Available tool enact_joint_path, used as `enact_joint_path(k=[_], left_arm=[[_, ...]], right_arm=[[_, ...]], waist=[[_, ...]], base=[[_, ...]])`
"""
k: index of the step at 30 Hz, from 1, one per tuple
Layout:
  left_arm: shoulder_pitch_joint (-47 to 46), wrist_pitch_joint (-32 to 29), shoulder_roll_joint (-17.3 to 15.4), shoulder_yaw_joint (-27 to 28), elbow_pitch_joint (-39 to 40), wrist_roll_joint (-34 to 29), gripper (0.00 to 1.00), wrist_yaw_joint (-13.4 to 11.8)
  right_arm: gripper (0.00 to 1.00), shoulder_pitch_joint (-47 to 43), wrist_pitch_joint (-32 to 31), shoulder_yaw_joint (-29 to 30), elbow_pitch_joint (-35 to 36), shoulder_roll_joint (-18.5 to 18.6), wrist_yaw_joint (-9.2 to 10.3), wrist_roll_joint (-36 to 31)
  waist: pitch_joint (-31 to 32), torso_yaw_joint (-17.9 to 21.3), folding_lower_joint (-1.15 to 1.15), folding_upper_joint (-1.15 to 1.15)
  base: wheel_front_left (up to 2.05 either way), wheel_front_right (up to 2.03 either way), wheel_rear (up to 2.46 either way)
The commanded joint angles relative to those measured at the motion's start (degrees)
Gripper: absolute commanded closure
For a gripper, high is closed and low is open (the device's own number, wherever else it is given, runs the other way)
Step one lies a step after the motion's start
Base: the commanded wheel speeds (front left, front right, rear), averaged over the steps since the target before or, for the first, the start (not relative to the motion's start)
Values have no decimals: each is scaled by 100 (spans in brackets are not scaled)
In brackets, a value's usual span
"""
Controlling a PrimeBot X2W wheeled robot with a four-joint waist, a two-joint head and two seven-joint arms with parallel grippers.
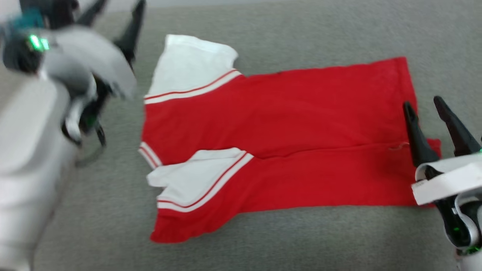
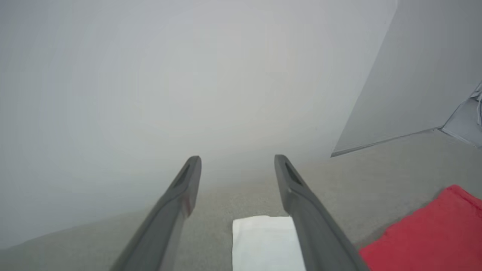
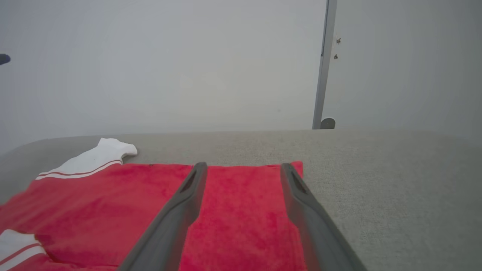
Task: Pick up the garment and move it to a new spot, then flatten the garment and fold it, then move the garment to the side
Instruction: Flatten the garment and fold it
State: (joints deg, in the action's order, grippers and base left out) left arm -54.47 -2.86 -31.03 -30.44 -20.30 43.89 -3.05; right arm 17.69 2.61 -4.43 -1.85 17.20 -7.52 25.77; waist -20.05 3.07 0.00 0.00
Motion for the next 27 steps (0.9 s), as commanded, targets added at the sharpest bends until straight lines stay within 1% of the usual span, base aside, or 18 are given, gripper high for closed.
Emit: enact_joint_path(k=[1,5,8,11,14,17,21,24,27], left_arm=[[-287,-66,-4,-31,-233,-95,0,64],[-1134,-476,84,-279,-1213,-300,0,358],[-1599,-982,114,-459,-1908,-315,0,607],[-1909,-1759,141,-659,-2513,-221,0,809],[-2134,-2786,161,-818,-3012,-34,0,931],[-2333,-3517,149,-833,-3338,161,0,964],[-2453,-4185,152,-884,-3660,296,0,984],[-2480,-4408,168,-928,-3771,332,0,995],[-2401,-4544,266,-885,-3838,497,0,1016]], right_arm=[[0,114,91,-59,-36,-27,8,-2],[0,267,301,-273,-96,-71,8,60],[0,339,413,-413,-92,-85,7,111],[0,353,437,-524,-77,-86,7,153],[0,352,407,-652,-32,-54,7,197],[0,388,386,-719,12,-36,7,230],[0,425,373,-805,62,-18,7,272],[0,448,372,-835,93,4,7,325],[0,476,367,-844,103,39,7,383]], waist=[[-310,377,0,0],[-506,702,0,0],[-622,907,0,0],[-692,1055,0,0],[-742,1139,0,0],[-800,1192,0,0],[-901,1245,0,0],[-978,1262,0,0],[-1022,1266,0,0]], base=[[0,0,0],[0,0,0],[0,0,0],[0,0,0],[0,0,0],[0,0,0],[0,0,0],[0,0,0],[0,0,0]])
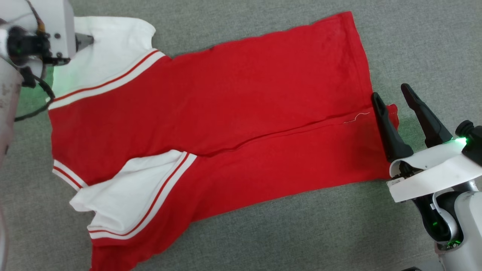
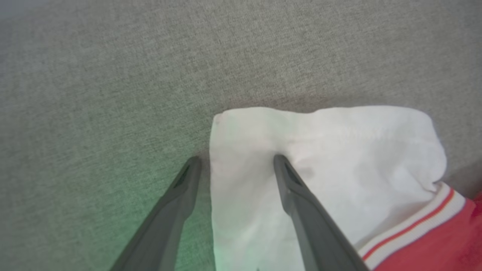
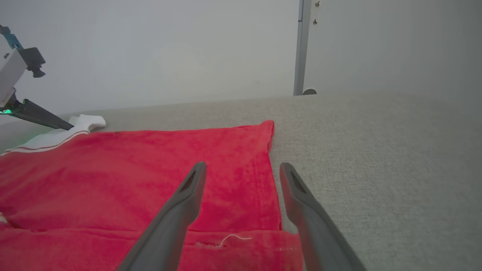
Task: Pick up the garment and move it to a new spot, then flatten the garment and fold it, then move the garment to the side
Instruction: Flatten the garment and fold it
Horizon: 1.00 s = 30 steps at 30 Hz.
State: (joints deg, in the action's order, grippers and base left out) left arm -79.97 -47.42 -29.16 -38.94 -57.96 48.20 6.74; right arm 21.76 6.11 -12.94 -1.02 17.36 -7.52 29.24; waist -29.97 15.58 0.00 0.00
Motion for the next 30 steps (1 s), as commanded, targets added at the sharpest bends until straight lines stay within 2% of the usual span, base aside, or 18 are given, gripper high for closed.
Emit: enact_joint_path(k=[1,2,3,5,10,15,20,23,30], left_arm=[[165,-161,126,-50,-83,89,0,41],[195,-216,159,-69,-67,127,0,54],[218,-244,177,-56,-53,183,10,64],[234,-226,184,-18,-26,256,100,68],[271,-127,142,13,34,353,100,70],[305,22,282,-5,190,450,100,82],[246,144,466,-36,322,541,100,76],[151,180,599,-88,425,587,100,78],[101,308,747,-273,665,729,100,80]], right_arm=[[0,74,6,5,17,41,7,37],[0,91,-12,9,13,65,7,49],[0,133,-39,13,17,92,7,67],[0,261,-89,-25,71,182,7,51],[0,850,-613,-86,-46,445,7,269],[0,1727,-2157,-312,-589,858,7,883],[0,2789,-3594,-455,-1417,998,6,1768],[0,3424,-4136,-644,-1967,1135,7,1658],[0,4172,-5067,-1406,-2930,1116,7,1520]], waist=[[-41,10,0,0],[-48,3,0,0],[-50,-5,0,0],[-49,-2,0,0],[-29,-50,0,0],[-33,-289,0,0],[-96,-546,0,0],[-167,-680,0,0],[-254,-878,0,0]], base=[[0,0,0],[0,0,0],[0,0,0],[0,0,0],[0,0,0],[0,0,0],[0,0,0],[0,0,0],[0,0,0]])
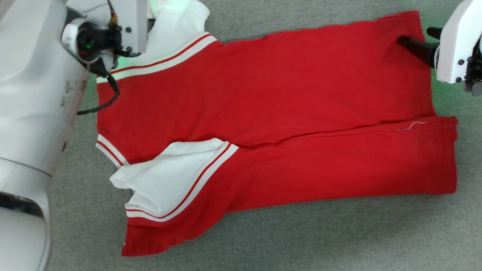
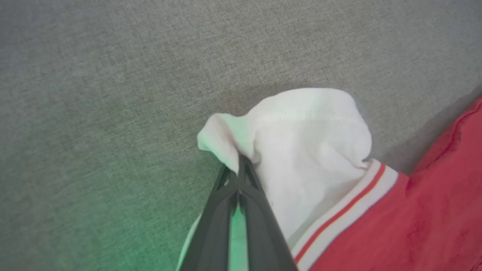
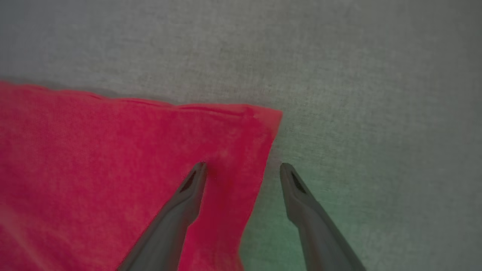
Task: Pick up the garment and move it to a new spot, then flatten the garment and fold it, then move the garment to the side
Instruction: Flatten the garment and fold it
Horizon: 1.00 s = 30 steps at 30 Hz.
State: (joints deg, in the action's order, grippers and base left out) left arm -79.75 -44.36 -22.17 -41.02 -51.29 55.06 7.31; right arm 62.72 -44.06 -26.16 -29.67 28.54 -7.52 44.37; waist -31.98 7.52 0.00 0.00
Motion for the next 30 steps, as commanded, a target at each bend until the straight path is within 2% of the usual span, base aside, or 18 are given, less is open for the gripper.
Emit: enact_joint_path(k=[1,8,9,10,15,19,25,30], left_arm=[[82,39,56,-94,33,67,100,23],[144,240,89,-330,328,228,100,23],[153,288,86,-354,371,273,100,23],[176,343,85,-378,426,321,100,23],[379,728,1,-594,822,539,100,23],[592,1256,-173,-756,1298,772,100,23],[948,1882,-510,-996,2123,1092,100,23],[1506,2448,-1000,-1245,3173,1366,100,23]], right_arm=[[0,110,-104,-168,-157,-20,7,48],[0,270,78,-585,-643,25,8,97],[58,287,145,-615,-707,36,8,100],[100,300,244,-663,-747,52,8,89],[100,273,743,-754,-960,147,8,197],[100,130,1199,-905,-857,323,8,312],[100,-327,1635,-1103,-385,679,7,607],[100,-998,1860,-1245,263,1194,7,833]], waist=[[-61,-92,0,0],[-76,-242,0,0],[-67,-263,0,0],[-50,-285,0,0],[154,-430,0,0],[449,-569,0,0],[862,-751,0,0],[1177,-924,0,0]], base=[[0,0,0],[0,0,0],[0,0,0],[0,0,0],[0,0,0],[0,0,0],[0,0,0],[0,0,0]])
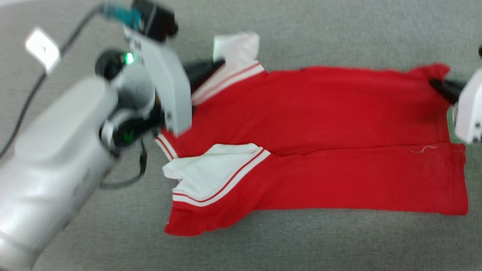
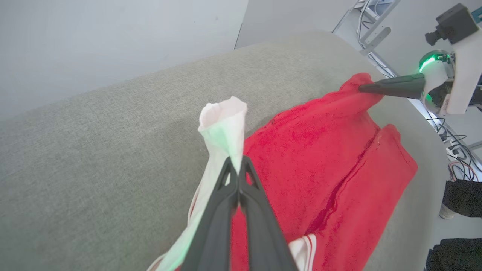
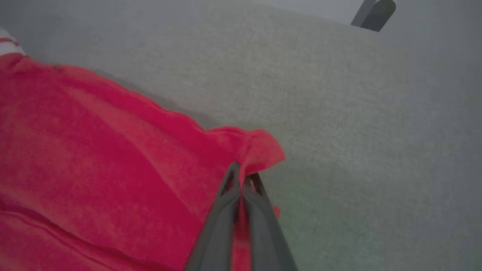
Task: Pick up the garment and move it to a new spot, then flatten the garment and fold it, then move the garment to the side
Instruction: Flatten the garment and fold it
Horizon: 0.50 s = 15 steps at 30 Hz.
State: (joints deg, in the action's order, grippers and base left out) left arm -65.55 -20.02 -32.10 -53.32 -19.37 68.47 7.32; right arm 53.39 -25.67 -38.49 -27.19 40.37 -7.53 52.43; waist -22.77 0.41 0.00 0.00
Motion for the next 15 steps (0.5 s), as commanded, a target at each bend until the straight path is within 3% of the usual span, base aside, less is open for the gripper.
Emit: enact_joint_path(k=[1,7,15], left_arm=[[227,105,-126,-70,203,51,100,22],[1069,680,-765,-167,1172,104,100,21],[2269,1612,-1373,19,2232,233,100,-373]], right_arm=[[100,-233,48,-19,154,108,9,65],[100,-1196,180,234,977,639,9,218],[100,-2459,367,1046,1656,963,9,137]], waist=[[307,-246,0,0],[428,-387,0,0],[487,-450,0,0]], base=[[0,0,0],[0,0,0],[0,0,0]])
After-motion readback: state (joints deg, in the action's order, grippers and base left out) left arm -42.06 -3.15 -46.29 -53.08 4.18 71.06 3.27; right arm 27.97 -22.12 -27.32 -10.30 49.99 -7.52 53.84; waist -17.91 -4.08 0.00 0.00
